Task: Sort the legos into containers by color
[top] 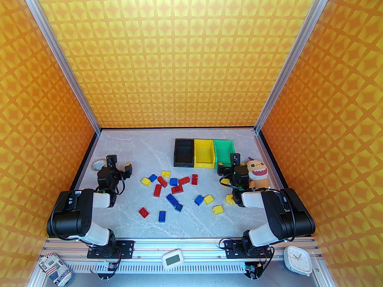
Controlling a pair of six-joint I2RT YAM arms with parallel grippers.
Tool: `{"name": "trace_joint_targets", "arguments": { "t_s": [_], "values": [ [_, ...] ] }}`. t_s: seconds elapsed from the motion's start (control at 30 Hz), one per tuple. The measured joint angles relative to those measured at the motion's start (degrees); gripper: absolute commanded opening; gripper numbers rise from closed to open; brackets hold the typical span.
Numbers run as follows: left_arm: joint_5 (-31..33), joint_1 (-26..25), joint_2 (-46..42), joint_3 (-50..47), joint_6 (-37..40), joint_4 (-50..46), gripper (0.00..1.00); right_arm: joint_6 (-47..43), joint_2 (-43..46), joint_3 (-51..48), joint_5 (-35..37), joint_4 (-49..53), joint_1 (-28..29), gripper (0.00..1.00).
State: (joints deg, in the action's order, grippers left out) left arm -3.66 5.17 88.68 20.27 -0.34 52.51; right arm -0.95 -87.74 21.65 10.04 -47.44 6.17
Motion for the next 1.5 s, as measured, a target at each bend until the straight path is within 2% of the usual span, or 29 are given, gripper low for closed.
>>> {"name": "trace_joint_targets", "arguments": {
  "t_s": [1.5],
  "values": [
    [0.0,0.0,0.0,0.1,0.0,-0.4,0.99,0.1,0.5,0.1,1.1,0.6,0.0,0.99]
  ]
}}
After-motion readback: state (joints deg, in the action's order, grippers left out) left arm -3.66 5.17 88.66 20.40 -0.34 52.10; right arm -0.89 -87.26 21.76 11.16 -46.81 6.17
